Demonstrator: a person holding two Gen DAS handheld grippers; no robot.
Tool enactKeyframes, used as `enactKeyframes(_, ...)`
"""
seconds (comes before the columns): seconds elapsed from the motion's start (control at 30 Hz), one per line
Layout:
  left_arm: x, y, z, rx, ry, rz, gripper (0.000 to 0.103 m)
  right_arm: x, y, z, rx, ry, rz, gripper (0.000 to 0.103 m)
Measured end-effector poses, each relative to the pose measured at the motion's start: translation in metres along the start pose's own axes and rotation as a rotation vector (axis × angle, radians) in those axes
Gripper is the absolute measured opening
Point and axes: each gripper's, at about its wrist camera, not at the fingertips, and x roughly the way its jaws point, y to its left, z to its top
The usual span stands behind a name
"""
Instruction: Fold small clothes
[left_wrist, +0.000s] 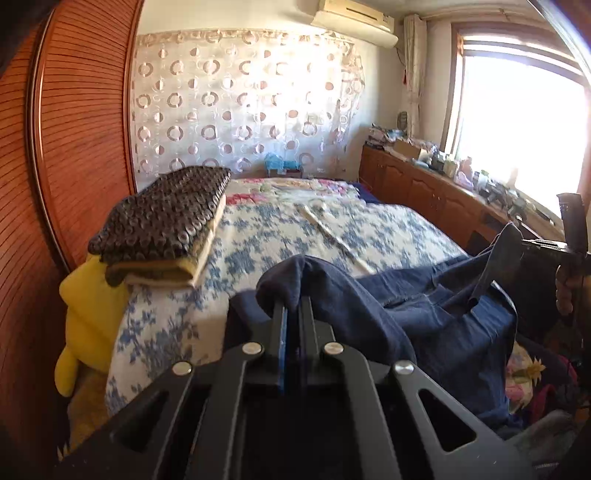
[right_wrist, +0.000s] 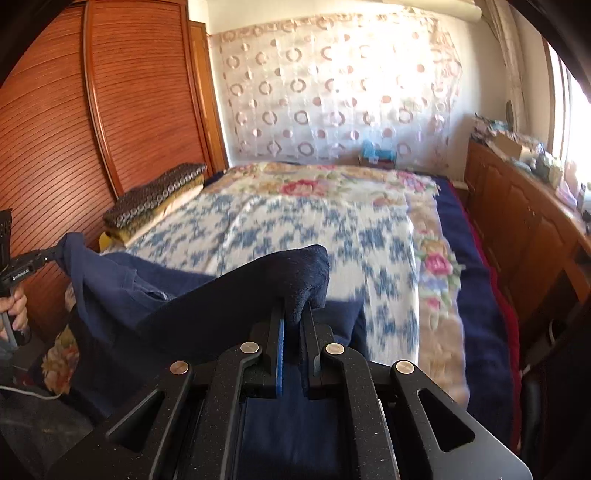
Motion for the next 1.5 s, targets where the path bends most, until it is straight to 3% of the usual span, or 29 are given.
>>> enactKeyframes(0.17, 0.009, -0.003, -0.018, 0.021, 0.037, 0.022, 0.002, 0.01, 0.005, -0.033, -0.001, 0.07, -0.047, 0.004)
enactKeyframes(0.27, 0.013, -0.002, -0.025, 0.03, 0.056, 0.031, 0.008, 0.017, 0.003, -0.046, 0.006, 0.098, -0.068, 0.004)
enactKeyframes(0.4, 0.006, -0.002, -0.025, 0.047, 0.05, 0.036, 0.023, 0.02, 0.001, -0.052, 0.016, 0.111, -0.08, 0.004)
enactKeyframes(0.5, -0.002, -0.001, -0.019, 0.05, 0.034, 0.033, 0.029, 0.017, 0.001, -0.051, 0.01, 0.109, -0.091, 0.007)
enactKeyframes(0.6, -0.01, -0.001, -0.013, 0.046, 0.014, 0.031, 0.042, 0.01, 0.001, -0.048, 0.007, 0.098, -0.107, 0.015)
enactKeyframes(0.67, -0.013, 0.0, -0.009, 0.044, 0.001, 0.041, 0.044, 0.003, 0.003, -0.046, 0.003, 0.084, -0.114, 0.031)
enactKeyframes(0.77, -0.011, 0.002, -0.006, 0.041, -0.008, 0.059, 0.061, -0.006, 0.004, -0.039, 0.001, 0.053, -0.111, 0.044)
enactKeyframes(0.87, -0.003, 0.003, -0.004, 0.045, 0.006, 0.081, 0.061, -0.015, 0.004, -0.03, -0.004, 0.02, -0.122, 0.057)
enactKeyframes(1.03, 0.019, 0.006, -0.002, 0.046, 0.035, 0.09, 0.061, -0.01, 0.0, -0.015, -0.022, -0.004, -0.151, 0.066)
enactKeyframes(1.33, 0.066, 0.014, 0.005, 0.044, 0.089, 0.109, 0.061, 0.042, -0.022, 0.008, -0.001, 0.012, -0.142, 0.067)
enactKeyframes(1.5, 0.09, 0.03, 0.013, 0.025, 0.106, 0.104, 0.061, 0.08, -0.035, 0.012, 0.005, 0.078, -0.131, 0.067)
